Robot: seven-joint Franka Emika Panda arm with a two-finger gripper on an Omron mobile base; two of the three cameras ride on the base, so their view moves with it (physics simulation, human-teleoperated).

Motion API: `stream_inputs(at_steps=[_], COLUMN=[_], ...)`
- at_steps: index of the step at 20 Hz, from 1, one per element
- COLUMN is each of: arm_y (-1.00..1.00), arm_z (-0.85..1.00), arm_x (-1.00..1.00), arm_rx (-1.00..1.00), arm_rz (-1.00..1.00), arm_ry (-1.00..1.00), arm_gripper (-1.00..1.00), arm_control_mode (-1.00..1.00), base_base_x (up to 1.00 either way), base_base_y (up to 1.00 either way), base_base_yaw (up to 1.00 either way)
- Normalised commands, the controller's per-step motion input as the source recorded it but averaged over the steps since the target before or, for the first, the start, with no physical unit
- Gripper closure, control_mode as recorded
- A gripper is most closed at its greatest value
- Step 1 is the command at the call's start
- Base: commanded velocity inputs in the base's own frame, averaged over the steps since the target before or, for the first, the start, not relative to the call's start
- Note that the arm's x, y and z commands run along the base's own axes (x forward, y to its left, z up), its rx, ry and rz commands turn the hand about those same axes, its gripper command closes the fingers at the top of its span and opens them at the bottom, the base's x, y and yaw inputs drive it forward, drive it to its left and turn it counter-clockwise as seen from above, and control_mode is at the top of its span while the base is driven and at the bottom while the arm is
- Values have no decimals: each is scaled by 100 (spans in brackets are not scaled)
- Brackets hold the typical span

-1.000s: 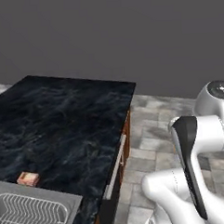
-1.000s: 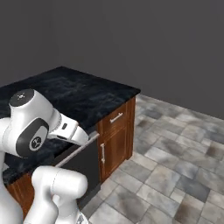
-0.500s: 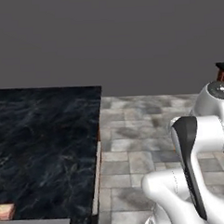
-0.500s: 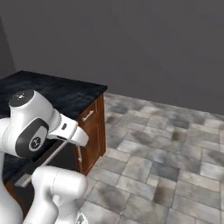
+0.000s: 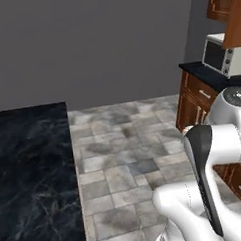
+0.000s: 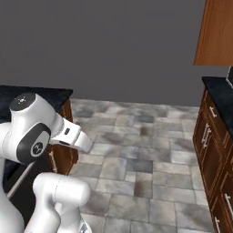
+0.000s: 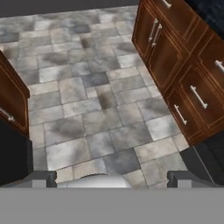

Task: Locate and retrieve the bar soap and sponge from the cabinet. Place them next to the sink.

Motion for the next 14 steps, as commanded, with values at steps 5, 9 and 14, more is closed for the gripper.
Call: stream_inputs(at_steps=[5,9,14], arm_y=[0,0,0], arm_z=[0,0,0], arm_x=[0,0,0], arm_rx=[0,0,0], arm_rz=[0,0,0], arm_ry=[0,0,0], arm_gripper=[-100,-100,-100], arm_control_mode=[100,100,100], base_base_x=[0,0,0], base_base_y=[0,0,0], base_base_yaw=[-50,-50,-50])
